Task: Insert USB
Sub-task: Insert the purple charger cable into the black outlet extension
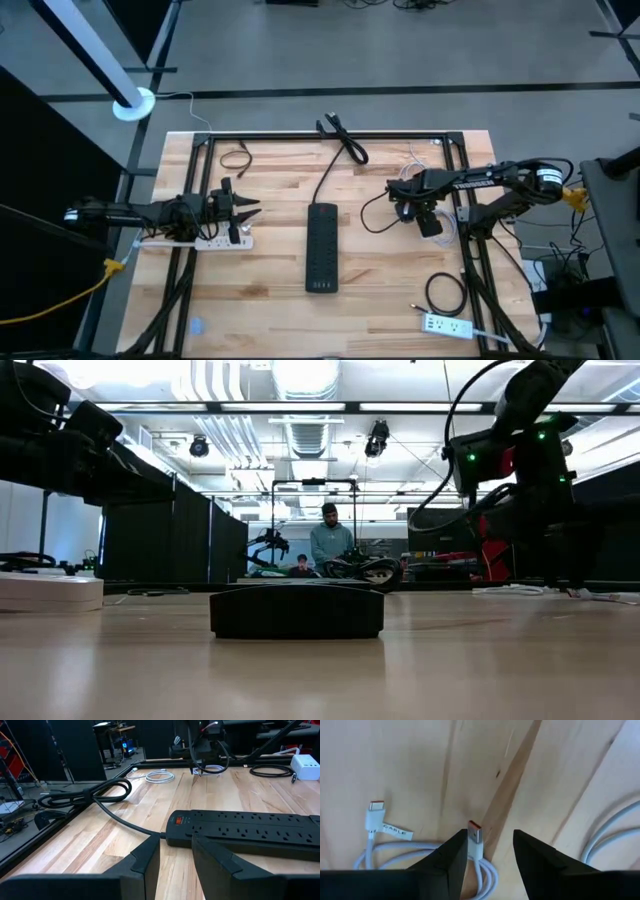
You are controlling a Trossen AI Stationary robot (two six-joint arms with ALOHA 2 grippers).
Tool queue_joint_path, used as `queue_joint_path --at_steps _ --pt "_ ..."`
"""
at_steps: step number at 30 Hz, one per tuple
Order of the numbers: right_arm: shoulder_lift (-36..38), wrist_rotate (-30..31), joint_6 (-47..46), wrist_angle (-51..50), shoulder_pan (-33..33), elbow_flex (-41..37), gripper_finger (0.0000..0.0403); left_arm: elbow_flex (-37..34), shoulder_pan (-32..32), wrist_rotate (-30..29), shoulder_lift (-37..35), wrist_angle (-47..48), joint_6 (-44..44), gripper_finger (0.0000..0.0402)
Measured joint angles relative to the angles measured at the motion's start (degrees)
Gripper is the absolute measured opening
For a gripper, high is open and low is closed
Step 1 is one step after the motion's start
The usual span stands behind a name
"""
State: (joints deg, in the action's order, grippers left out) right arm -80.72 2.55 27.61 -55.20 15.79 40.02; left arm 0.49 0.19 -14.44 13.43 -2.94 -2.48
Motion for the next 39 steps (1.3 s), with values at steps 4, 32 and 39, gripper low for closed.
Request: queue_joint_path --at_steps 4,32,39 --pt "-0.6 0.0 -0.2 -0.2 0.0 -0.6 0.0132 0.0 0.0 0.0 0.0 0.0 0.0 0.0103" --pt "3.4 -3.6 0.0 2.1 -0.1 -1.4 0.0014 0.0 0.0 0.0 0.0 0.0 0.0 0.0103" --pt "6.5 -3.0 -3.6 1.2 -0.3 4.2 0.0014 0.0 0.0 0.0 0.0 0.0 0.0 0.0103"
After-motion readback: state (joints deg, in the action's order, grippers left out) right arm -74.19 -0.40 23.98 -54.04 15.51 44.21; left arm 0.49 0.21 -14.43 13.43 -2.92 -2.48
